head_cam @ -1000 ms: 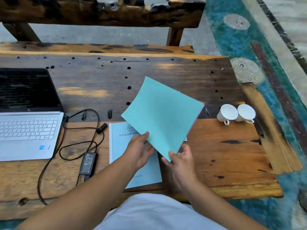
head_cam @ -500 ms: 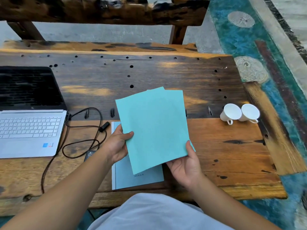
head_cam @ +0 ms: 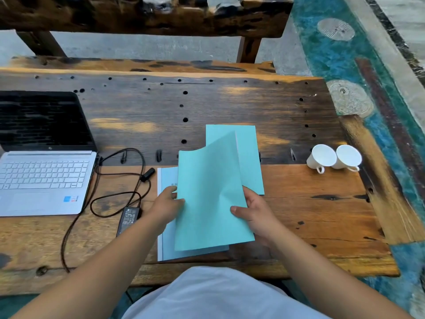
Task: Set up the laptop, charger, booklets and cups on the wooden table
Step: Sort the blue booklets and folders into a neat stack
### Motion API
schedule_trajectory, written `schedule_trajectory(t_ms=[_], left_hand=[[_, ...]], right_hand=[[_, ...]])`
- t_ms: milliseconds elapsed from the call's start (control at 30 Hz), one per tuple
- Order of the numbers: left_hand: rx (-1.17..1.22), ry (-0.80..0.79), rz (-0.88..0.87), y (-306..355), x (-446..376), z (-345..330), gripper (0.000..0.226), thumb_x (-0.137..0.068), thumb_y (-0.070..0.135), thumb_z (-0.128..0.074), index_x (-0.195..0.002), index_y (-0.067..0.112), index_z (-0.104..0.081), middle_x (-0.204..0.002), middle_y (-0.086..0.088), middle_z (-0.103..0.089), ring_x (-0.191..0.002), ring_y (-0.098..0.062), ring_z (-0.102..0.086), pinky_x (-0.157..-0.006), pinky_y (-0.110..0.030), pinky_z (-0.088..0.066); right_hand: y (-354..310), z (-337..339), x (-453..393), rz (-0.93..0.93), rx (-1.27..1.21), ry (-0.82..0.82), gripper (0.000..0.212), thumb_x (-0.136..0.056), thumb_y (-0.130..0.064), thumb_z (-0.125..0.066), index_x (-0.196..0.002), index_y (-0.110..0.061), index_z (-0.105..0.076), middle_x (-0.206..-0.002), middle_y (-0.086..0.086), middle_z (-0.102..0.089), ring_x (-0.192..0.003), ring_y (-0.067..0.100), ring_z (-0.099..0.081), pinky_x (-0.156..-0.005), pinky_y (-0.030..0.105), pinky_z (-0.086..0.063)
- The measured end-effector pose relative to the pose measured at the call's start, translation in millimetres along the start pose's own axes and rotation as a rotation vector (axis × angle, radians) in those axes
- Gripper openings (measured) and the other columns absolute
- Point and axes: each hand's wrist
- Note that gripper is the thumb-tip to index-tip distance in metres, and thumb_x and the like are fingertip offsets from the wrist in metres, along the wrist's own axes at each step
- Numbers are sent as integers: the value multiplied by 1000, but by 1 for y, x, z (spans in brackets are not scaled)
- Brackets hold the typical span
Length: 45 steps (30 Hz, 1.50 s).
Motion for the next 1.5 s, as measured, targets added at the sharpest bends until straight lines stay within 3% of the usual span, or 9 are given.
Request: schedule_trajectory(t_ms=[167, 333, 433, 567, 667, 767, 867, 1333, 1500], left_hand=[[423, -373, -11, 34, 45, -26, 84, -67, 62, -79, -139, 38, -44, -141, 3, -54, -123, -25, -55, -88, -48, -53], [551, -350, -136, 48, 55, -30, 38, -93, 18, -62, -130, 10, -55, -121, -19, -67, -108, -38, -66, -90, -53, -54], [600, -381, -138, 38, 47, -5, 35, -94, -3, -47, -127, 2, -55, -118, -24, -68, -104, -42, -67, -81, -48, -58], [608, -495, -68, 27, 42, 27, 51, -81, 0, -59, -131, 0, -51, -124, -29, -62, -108, -47, -64, -81, -52, -57], [638, -568, 26, 21, 43, 43, 54, -79, 3, -57, -133, 0, -51, -128, -31, -59, -106, -45, -65, -79, -52, -57], [658, -578, 93, 15, 42, 48, 57, -78, 2, -55, -135, -3, -49, -131, -32, -57, -105, -45, -65, -81, -54, -57], [641, -532, 88, 13, 36, 48, 59, -76, 1, -55, -134, -1, -50, -128, -30, -59, -103, -44, -66, -83, -54, -57], [354, -126, 10, 13, 17, 54, 33, -96, 0, -51, -127, 11, -57, -107, -8, -75, -84, -23, -74, -67, -35, -58], [-401, 253, -630, 74, 20, 50, 59, -88, 22, -69, -142, 19, -45, -139, 7, -48, -126, -12, -47, -104, -30, -36]], right_hand=[[-14, -44, 23, 353, 799, 151, 66, -87, -2, -54, -138, -44, -48, -117, -7, -72, -102, 19, -67, -85, 37, -55], [-16, -74, 32, 500, 1337, 53, 53, -88, -33, -53, -137, -27, -35, -144, -5, -51, -118, 29, -58, -84, 42, -49], [-1, -70, 25, 401, 1220, -75, 69, -88, -50, -55, -148, -31, -29, -156, -11, -37, -131, 19, -49, -102, 37, -43], [15, -44, -2, 301, 843, 131, 69, -87, -37, -69, -146, -25, -37, -153, -6, -39, -136, 16, -42, -112, 28, -31], [19, -22, -24, -97, 253, 250, 80, -83, -30, -77, -149, -23, -32, -143, -7, -43, -122, 22, -53, -105, 41, -44], [26, 1, -32, -267, -191, 40, 66, -78, -20, -74, -137, -4, -49, -129, 15, -65, -109, 34, -67, -92, 49, -55], [26, 6, -31, -288, -232, -135, 45, -82, -8, -66, -126, -5, -58, -121, 18, -69, -105, 35, -69, -85, 47, -58], [15, 4, -37, -98, -93, -24, 34, -93, 5, -55, -117, -19, -58, -114, 9, -73, -93, 31, -73, -73, 45, -60], [-9, 12, -46, -18, 63, -57, 36, -90, 4, -58, -112, -24, -62, -107, 1, -75, -90, 28, -74, -72, 42, -59]])
Point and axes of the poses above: each hand's wrist, its own x-axis away from the middle knuckle, its own z-axis out of the back of the hand, y = z × x
